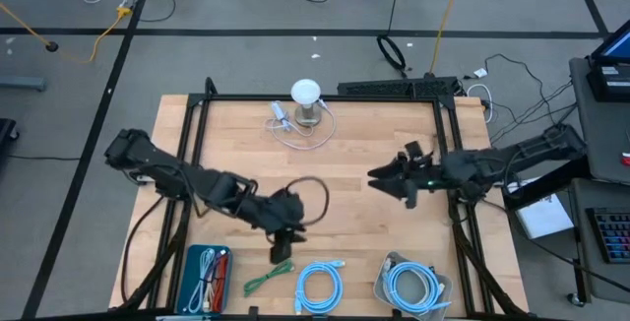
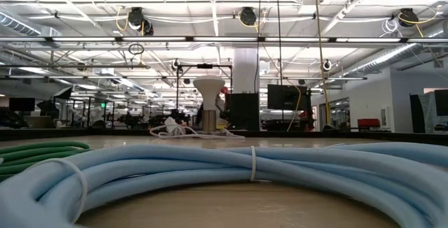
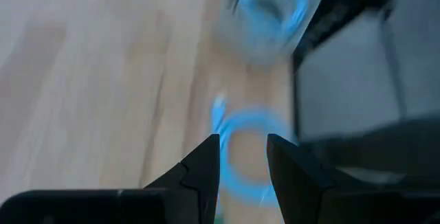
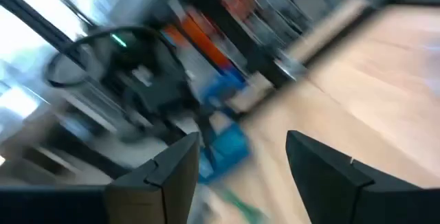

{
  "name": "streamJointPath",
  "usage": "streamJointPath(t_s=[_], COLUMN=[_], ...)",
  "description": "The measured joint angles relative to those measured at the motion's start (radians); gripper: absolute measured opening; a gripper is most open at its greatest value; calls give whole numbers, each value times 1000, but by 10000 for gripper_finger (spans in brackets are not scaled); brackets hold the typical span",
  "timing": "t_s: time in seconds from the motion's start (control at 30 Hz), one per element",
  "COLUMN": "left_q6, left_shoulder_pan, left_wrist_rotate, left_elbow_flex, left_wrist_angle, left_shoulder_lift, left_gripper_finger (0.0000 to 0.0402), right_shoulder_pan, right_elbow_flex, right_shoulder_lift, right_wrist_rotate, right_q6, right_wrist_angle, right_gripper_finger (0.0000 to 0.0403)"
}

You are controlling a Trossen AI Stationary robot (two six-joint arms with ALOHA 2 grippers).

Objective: Pick & Place USB Port
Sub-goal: Put the blue video cable into the gray bin

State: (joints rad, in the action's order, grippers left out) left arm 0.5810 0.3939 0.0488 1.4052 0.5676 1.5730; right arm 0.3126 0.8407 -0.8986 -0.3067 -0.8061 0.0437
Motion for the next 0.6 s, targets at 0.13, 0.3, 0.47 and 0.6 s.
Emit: streamJointPath(t_s=[0.13, 0.3, 0.47, 0.6], left_q6=[4, 44, 50, 56], left_shoulder_pan=[51, 69, 52, 48], left_wrist_rotate=[5, 32, 0, -90], left_elbow_flex=[-99, -156, -152, -147], left_wrist_angle=[123, 113, 63, -72], left_shoulder_lift=[2, 23, 84, 160], left_gripper_finger=[122, 122, 138, 172], right_shoulder_pan=[1, 1, 5, 23], right_elbow_flex=[226, 407, 449, 449], right_shoulder_lift=[-137, -303, -395, -415], right_wrist_rotate=[-2, 22, 103, 90], right_q6=[36, 31, -32, -83], right_wrist_angle=[-447, -686, -730, -719], right_gripper_finger=[212, 212, 212, 212])
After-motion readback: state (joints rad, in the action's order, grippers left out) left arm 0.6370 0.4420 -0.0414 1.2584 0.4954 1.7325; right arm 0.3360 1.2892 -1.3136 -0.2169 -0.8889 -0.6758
